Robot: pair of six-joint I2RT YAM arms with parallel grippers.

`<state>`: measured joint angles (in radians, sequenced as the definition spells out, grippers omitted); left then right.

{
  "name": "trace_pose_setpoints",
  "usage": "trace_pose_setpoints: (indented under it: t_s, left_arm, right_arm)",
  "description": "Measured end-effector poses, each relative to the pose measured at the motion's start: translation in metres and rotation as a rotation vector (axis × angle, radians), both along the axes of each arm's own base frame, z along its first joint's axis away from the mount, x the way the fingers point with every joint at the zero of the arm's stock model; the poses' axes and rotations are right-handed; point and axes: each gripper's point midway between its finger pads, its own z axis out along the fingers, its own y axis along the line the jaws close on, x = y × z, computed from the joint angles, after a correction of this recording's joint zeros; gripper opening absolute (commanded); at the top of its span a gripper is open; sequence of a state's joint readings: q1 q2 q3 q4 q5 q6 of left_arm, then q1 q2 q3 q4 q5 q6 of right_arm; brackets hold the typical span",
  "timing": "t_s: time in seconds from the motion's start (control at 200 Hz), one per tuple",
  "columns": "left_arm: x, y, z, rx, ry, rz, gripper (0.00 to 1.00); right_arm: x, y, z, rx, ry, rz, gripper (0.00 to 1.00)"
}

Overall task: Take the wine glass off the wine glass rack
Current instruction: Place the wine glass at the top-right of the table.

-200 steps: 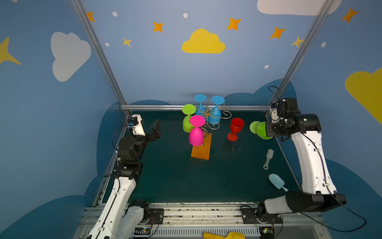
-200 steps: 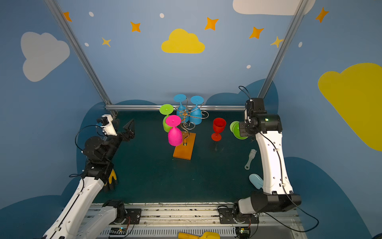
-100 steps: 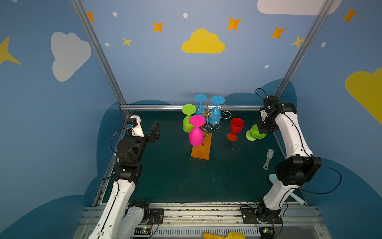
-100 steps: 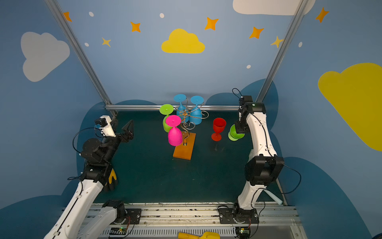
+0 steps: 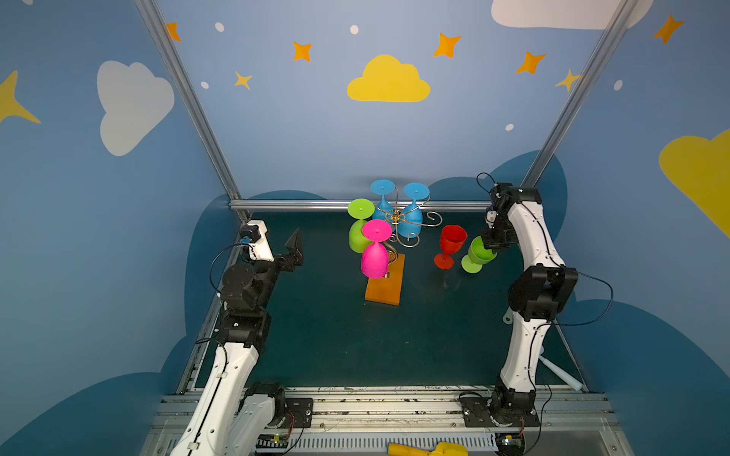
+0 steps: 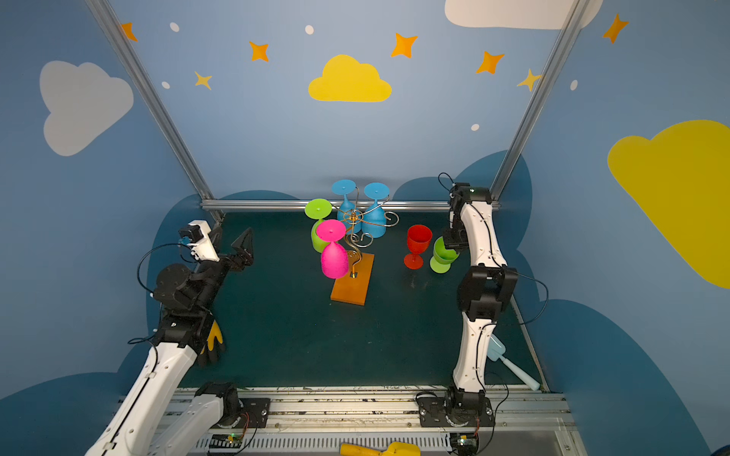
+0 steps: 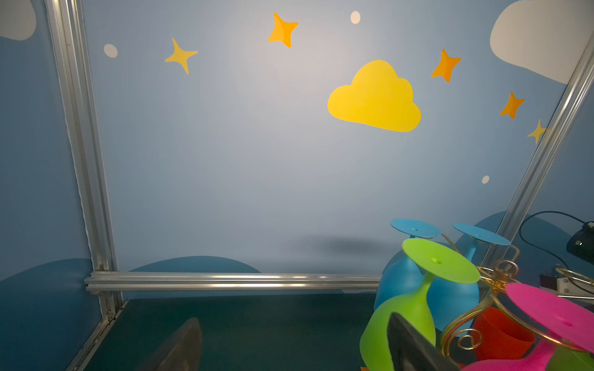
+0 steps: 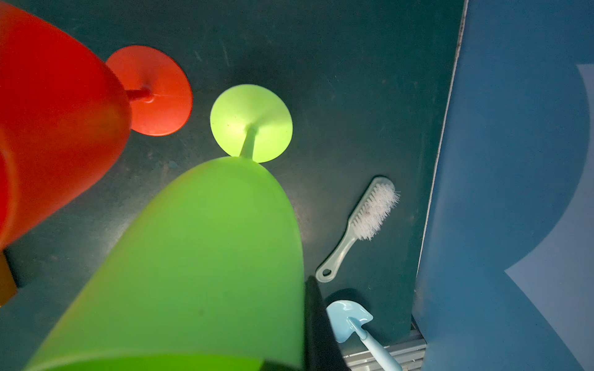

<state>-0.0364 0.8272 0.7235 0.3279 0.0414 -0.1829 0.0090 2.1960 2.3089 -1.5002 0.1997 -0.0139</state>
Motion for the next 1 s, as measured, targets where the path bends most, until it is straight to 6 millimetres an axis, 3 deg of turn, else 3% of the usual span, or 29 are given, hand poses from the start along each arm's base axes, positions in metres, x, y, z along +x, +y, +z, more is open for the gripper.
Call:
trace_pose_setpoints:
  t_s: [0.37,0.631,1.001]
  left_arm:
    - [0.0,0.002,0.0,-0.001,0.001,0.004,0.89]
    - [0.0,0.002,-0.001,-0.002,0.002,0.004,0.89]
    - [0.001,0.003,-0.001,-0.004,0.002,0.008,0.9]
  right_arm:
    - [0.006,-0.003,-0.001,0.014,-0.002,-0.013,0.0]
    - [0.012,0.002,-0.013,0.043,0.016,-0.01,0.0]
    - [0.019,0.008,-0.001,0.104,-0.03,-0.02,0.25]
